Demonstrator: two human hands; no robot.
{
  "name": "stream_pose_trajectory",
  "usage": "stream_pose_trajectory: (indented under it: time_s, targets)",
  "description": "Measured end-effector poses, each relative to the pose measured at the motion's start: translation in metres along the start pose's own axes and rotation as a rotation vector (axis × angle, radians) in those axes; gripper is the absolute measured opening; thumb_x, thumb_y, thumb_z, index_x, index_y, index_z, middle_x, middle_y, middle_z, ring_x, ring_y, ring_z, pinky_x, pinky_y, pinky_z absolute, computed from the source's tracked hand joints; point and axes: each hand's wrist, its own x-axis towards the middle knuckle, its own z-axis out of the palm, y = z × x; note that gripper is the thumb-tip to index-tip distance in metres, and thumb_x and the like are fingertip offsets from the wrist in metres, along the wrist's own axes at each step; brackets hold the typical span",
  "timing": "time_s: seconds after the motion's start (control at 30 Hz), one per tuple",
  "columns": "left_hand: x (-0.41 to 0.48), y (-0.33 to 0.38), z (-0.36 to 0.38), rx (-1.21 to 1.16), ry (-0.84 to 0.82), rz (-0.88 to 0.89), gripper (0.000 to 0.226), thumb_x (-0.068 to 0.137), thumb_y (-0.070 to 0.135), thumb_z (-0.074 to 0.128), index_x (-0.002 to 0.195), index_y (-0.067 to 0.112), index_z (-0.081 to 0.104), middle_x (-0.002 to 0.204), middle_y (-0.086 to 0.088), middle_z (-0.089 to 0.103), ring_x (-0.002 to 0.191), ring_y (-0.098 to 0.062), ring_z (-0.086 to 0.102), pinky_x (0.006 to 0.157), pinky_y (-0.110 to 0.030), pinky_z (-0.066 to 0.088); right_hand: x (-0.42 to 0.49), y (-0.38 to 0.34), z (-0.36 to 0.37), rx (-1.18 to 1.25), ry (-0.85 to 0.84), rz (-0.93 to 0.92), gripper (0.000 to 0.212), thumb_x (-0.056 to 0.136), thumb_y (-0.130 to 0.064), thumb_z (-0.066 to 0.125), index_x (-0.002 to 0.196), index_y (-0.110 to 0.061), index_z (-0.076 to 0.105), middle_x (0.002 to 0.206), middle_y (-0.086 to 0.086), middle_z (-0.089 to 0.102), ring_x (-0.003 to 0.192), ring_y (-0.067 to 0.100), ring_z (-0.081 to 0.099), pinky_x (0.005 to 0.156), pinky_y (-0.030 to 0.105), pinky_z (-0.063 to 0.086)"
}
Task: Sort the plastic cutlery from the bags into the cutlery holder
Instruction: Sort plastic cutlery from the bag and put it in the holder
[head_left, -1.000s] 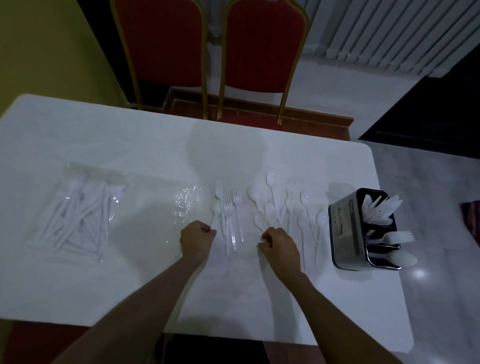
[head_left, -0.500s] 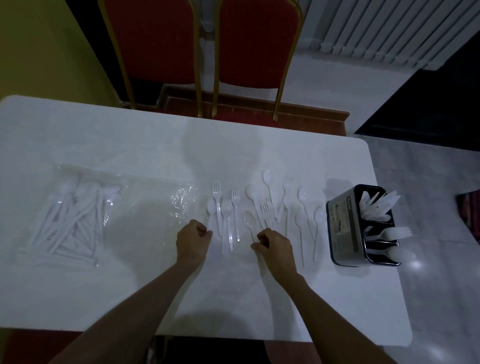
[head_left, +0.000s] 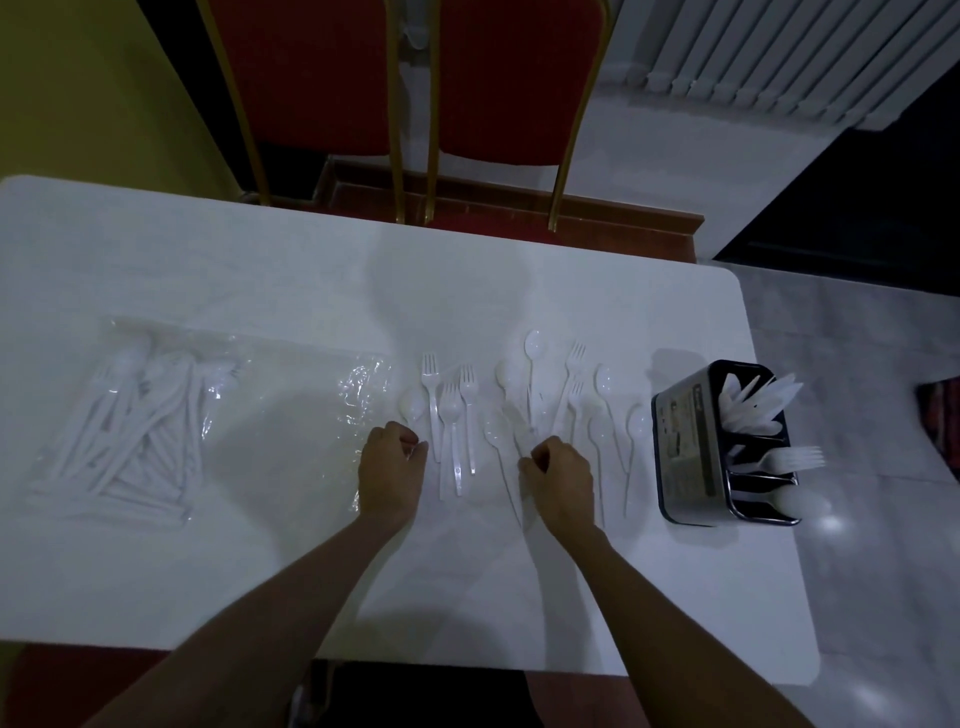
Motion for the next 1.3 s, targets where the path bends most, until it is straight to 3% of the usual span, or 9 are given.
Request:
stream_pose_trajectory:
  time_s: [0.23, 0.37, 0.5, 0.63, 0.77, 0.83, 0.9, 1.13, 1.3]
  targets:
    - [0.001, 0.015, 0.008, 0.02, -0.074, 0.016, 0.013, 0.08, 0.024, 0.071, 0.081, 0.011, 0.066, 0.082, -0.004, 0.063, 0.074, -0.018, 0.06, 0.067, -0.026, 0.042, -0.003, 0.002, -0.008, 0.105, 0.016, -0.016, 0.008, 0.094, -0.016, 0.057, 0.089, -0.01, 0.056, 0.074, -0.001, 0.059, 0.065, 0.012, 0.056, 0.058, 0.016, 0.044]
    - [0.0, 0.019, 0.017, 0.106, -0.169, 0.011, 0.024, 0.073, 0.031, 0.076, 0.076, 0.011, 0.065, 0.081, -0.005, 0.062, 0.075, -0.02, 0.06, 0.067, -0.029, 0.046, 0.003, 0.009, -0.017, 0.117, 0.092, -0.003, 0.008, 0.093, -0.015, 0.059, 0.097, -0.008, 0.059, 0.078, 0.001, 0.061, 0.072, 0.017, 0.061, 0.069, 0.028, 0.054]
    - [-0.006, 0.022, 0.019, 0.146, -0.187, -0.026, 0.024, 0.074, 0.026, 0.074, 0.061, 0.009, 0.061, 0.072, -0.008, 0.062, 0.073, -0.025, 0.061, 0.062, -0.028, 0.041, 0.009, 0.009, -0.016, 0.016, 0.057, 0.001, 0.014, 0.088, -0.012, 0.065, 0.08, -0.006, 0.056, 0.068, 0.002, 0.054, 0.059, 0.013, 0.05, 0.055, 0.02, 0.042]
    - [-0.016, 0.026, 0.015, 0.219, -0.206, -0.018, 0.047, 0.074, 0.023, 0.068, 0.043, 0.017, 0.034, 0.051, 0.001, 0.033, 0.056, -0.034, 0.043, 0.056, -0.027, 0.033, 0.016, 0.002, -0.012, -0.031, 0.059, 0.049, 0.012, 0.084, -0.011, 0.068, 0.088, -0.007, 0.057, 0.079, 0.003, 0.056, 0.069, 0.015, 0.054, 0.063, 0.025, 0.042]
    - [-0.021, 0.026, 0.013, 0.226, -0.226, -0.023, 0.046, 0.074, 0.02, 0.065, 0.044, 0.017, 0.031, 0.052, 0.003, 0.029, 0.054, -0.028, 0.045, 0.056, -0.028, 0.031, 0.02, 0.003, -0.011, -0.088, -0.009, 0.093, 0.022, 0.081, -0.012, 0.067, 0.067, -0.01, 0.051, 0.068, 0.006, 0.054, 0.056, 0.014, 0.05, 0.053, 0.024, 0.041]
    - [-0.023, 0.023, 0.012, 0.191, -0.233, -0.044, 0.032, 0.074, 0.018, 0.064, 0.051, 0.015, 0.042, 0.057, -0.001, 0.044, 0.055, -0.022, 0.043, 0.059, -0.028, 0.034, 0.017, 0.004, -0.012, -0.075, -0.05, 0.097, 0.033, 0.079, -0.012, 0.066, 0.057, -0.013, 0.041, 0.054, 0.0, 0.045, 0.045, 0.01, 0.041, 0.045, 0.019, 0.031]
    - [-0.025, 0.021, 0.012, 0.178, -0.227, -0.057, 0.015, 0.076, 0.018, 0.065, 0.07, 0.011, 0.053, 0.074, -0.004, 0.058, 0.071, -0.021, 0.054, 0.065, -0.028, 0.036, 0.016, 0.006, -0.013, -0.054, -0.077, 0.104, 0.034, 0.079, -0.012, 0.066, 0.056, -0.012, 0.04, 0.048, -0.003, 0.038, 0.041, 0.009, 0.037, 0.043, 0.018, 0.029]
    - [-0.005, 0.02, 0.009, 0.07, -0.019, 0.009, 0.02, 0.084, 0.02, 0.066, 0.09, 0.006, 0.053, 0.09, -0.009, 0.057, 0.08, -0.026, 0.055, 0.07, -0.029, 0.035, 0.015, 0.011, -0.022, 0.051, -0.043, 0.087, 0.025, 0.079, -0.014, 0.07, 0.069, -0.009, 0.048, 0.061, 0.003, 0.051, 0.058, 0.025, 0.058, 0.061, 0.035, 0.054]
    - [0.017, 0.027, 0.013, 0.072, -0.075, 0.0, 0.018, 0.086, 0.016, 0.064, 0.098, 0.005, 0.058, 0.095, -0.012, 0.066, 0.091, -0.029, 0.061, 0.078, -0.035, 0.043, 0.021, 0.014, -0.024, 0.062, -0.026, 0.041, 0.023, 0.076, -0.012, 0.071, 0.063, -0.003, 0.055, 0.061, 0.016, 0.058, 0.06, 0.033, 0.064, 0.063, 0.048, 0.059]
